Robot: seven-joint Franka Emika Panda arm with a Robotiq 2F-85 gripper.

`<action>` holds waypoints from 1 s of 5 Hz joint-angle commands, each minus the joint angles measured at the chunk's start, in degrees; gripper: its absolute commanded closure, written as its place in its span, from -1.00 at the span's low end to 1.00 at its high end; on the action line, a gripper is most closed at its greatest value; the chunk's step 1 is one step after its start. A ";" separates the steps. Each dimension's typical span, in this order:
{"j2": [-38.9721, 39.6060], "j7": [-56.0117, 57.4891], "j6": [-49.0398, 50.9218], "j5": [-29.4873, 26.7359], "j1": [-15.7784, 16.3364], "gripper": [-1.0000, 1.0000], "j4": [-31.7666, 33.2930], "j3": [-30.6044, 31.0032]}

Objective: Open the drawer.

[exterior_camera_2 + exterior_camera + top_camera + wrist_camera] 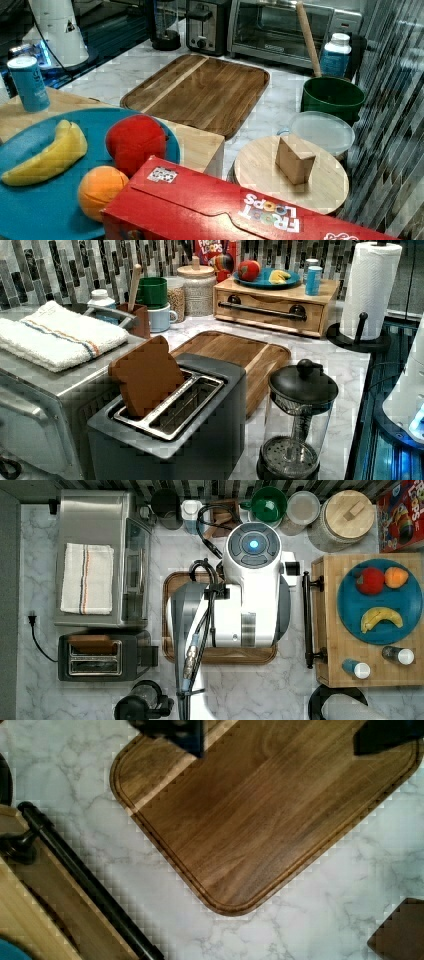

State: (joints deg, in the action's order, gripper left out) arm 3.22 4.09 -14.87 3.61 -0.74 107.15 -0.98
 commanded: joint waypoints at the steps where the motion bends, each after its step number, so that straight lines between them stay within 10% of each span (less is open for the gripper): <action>1: -3.11 12.22 -7.23 -1.47 -1.65 -1.00 6.53 -1.04; 5: -3.07 45.85 -16.23 -1.08 -9.02 -1.00 13.24 -4.48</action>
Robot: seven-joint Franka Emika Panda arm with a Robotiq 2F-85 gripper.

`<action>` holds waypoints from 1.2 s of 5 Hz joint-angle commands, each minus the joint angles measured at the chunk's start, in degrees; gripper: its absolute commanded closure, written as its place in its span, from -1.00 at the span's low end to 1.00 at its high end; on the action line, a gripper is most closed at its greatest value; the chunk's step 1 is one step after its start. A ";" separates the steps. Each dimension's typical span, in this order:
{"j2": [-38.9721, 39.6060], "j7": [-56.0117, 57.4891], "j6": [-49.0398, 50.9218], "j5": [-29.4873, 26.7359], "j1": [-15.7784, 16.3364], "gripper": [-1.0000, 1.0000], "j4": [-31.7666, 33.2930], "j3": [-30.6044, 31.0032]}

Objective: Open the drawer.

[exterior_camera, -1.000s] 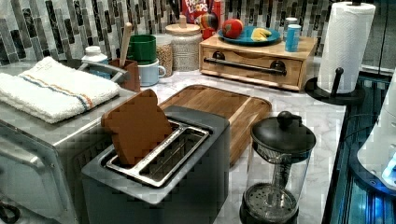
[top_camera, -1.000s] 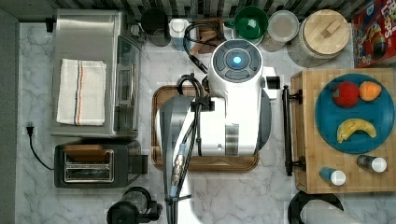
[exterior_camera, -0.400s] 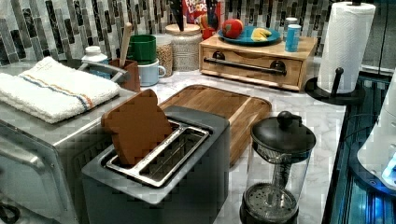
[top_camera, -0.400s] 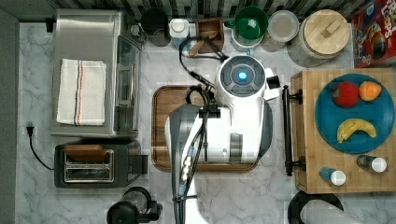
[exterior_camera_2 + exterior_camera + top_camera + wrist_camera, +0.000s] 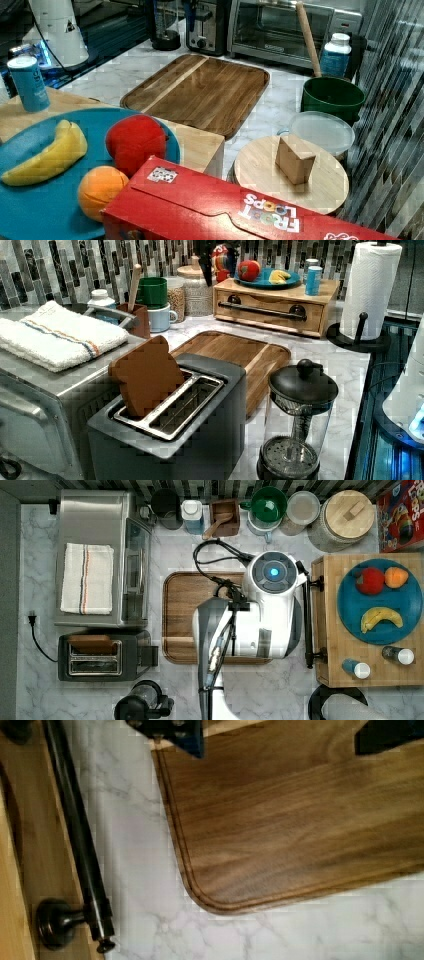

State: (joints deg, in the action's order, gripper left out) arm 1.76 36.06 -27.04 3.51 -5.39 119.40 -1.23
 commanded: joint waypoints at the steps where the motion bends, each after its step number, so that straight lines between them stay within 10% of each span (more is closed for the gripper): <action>1: -1.28 20.96 -6.36 -1.43 -5.61 -1.00 1.84 -5.88; 6: 1.08 27.98 -17.46 -1.10 -6.15 -1.00 6.38 -9.18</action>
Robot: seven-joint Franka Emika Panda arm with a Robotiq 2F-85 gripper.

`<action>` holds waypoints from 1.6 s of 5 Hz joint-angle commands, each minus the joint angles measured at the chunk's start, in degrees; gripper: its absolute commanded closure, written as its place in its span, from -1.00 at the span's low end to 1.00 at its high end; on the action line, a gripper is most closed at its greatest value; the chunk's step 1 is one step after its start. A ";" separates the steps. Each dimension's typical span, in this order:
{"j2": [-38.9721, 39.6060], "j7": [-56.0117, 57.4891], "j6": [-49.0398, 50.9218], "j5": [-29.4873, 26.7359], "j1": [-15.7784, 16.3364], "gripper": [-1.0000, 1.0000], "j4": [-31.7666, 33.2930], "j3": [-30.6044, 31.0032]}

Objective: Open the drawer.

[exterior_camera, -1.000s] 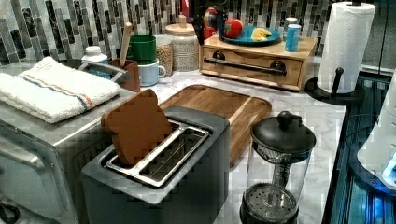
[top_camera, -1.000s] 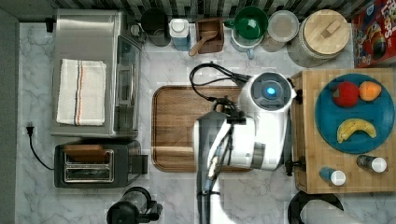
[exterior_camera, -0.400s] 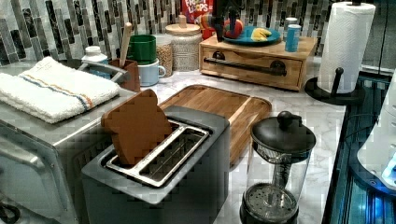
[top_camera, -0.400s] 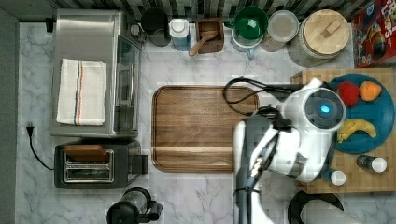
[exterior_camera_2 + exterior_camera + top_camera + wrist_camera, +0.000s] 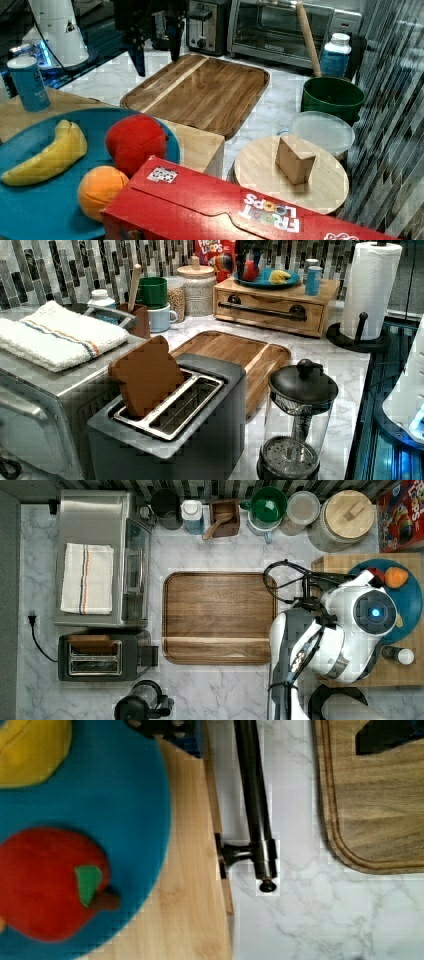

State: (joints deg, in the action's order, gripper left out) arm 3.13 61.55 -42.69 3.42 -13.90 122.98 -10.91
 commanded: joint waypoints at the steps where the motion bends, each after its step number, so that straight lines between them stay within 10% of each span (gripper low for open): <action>1: 0.33 3.90 -6.33 -2.44 1.84 -1.00 5.23 0.76; 8: 0.60 11.59 -22.86 -8.22 -2.26 -1.00 13.69 1.57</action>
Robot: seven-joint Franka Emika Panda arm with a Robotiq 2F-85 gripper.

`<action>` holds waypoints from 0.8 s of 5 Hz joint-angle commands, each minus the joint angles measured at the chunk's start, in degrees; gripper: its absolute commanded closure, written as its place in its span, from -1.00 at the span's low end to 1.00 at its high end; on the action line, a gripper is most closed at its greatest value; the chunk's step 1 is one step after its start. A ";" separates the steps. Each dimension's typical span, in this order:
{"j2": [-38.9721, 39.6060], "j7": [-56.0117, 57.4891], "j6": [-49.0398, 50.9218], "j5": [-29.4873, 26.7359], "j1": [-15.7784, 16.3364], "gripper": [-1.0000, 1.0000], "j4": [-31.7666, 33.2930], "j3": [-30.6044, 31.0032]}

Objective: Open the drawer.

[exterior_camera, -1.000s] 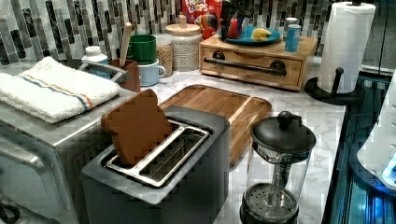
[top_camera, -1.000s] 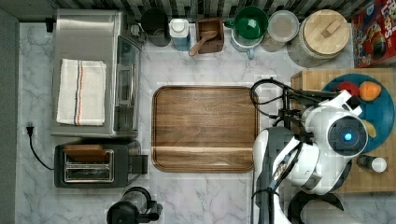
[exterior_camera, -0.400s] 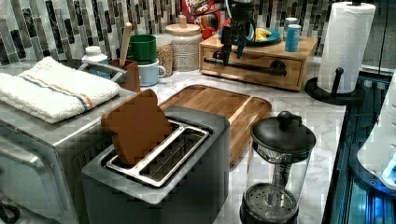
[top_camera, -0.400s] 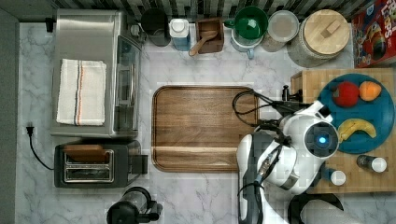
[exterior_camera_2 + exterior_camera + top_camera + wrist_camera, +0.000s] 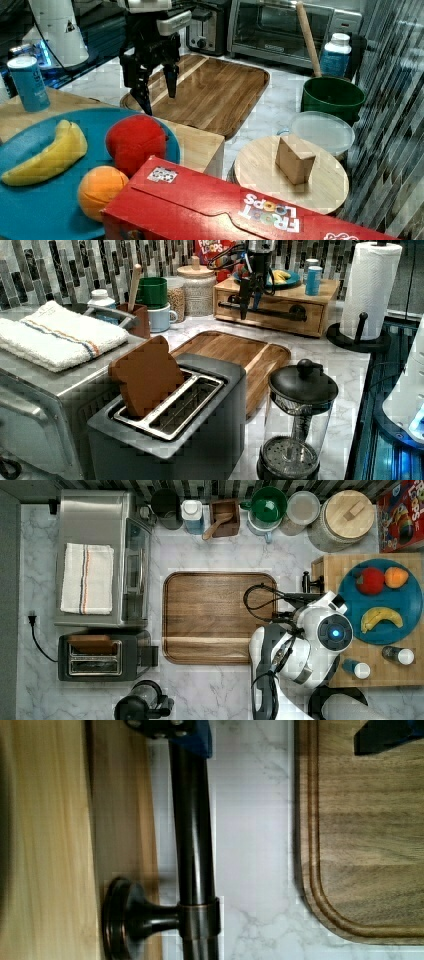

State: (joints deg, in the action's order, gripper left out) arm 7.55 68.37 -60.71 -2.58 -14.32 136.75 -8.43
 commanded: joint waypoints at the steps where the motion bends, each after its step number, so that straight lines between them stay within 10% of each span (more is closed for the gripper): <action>1: -5.90 1.94 1.87 -0.24 -1.95 -1.00 -1.65 -0.75; 4: -1.21 0.81 -5.76 -2.13 0.81 -1.00 -0.12 -1.33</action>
State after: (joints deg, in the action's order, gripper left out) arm 4.84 69.05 -63.00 -2.60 -15.01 137.08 -10.30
